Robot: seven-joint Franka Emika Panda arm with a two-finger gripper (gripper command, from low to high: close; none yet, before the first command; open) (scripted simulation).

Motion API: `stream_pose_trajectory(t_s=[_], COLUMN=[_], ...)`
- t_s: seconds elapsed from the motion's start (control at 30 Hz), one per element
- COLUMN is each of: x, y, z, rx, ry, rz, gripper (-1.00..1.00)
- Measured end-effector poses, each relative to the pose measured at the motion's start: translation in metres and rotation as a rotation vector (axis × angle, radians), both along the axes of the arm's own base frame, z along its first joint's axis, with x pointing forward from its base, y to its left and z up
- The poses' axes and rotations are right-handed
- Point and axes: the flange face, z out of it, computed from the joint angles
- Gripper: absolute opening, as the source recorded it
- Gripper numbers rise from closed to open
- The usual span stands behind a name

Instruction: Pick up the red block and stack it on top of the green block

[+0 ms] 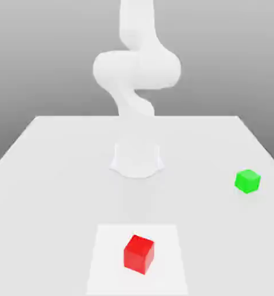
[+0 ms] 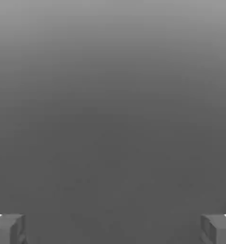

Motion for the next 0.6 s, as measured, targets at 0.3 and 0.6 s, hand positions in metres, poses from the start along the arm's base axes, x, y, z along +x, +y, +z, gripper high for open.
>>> stream_pose_trajectory(t_s=[0.3, 0.6], x=[0.076, 0.076], y=[0.003, 0.007], z=[-0.176, -0.355], rx=[-0.2, -0.333], ry=[0.267, 0.511], rz=[0.342, 0.723], gripper=[0.0, 0.0])
